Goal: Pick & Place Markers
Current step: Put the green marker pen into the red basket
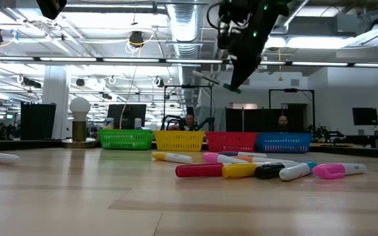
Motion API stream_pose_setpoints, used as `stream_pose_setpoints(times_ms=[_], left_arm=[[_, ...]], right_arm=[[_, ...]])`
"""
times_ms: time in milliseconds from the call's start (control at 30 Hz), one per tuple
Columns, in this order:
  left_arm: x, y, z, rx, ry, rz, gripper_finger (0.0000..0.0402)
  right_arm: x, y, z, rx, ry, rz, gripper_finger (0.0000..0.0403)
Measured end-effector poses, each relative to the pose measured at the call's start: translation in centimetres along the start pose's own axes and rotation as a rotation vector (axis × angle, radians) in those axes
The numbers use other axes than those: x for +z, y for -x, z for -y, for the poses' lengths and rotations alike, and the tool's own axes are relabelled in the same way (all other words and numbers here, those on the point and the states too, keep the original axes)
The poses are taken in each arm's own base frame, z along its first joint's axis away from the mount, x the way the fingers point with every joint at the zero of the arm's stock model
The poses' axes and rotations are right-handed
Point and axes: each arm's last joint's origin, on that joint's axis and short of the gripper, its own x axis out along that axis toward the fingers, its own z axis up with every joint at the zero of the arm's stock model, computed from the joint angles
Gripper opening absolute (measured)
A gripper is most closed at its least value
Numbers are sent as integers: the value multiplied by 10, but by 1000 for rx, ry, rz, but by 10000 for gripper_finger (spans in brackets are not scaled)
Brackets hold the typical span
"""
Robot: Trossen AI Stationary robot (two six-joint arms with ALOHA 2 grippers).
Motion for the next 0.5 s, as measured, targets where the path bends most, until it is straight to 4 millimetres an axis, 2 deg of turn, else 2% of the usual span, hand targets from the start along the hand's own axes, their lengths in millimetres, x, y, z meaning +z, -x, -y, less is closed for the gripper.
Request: stream_pose_setpoints(times_ms=[267, 367, 500], left_arm=[[0, 0, 0, -1, 3, 2, 104], [0, 0, 0, 0, 3, 2, 104], [0, 0, 0, -1, 3, 2, 104]], right_arm=[[-15, -9, 77, -152, -142, -18, 44], [-21, -10, 95, -148, -166, -10, 41], [-26, -13, 109, -118, -208, 21, 32]])
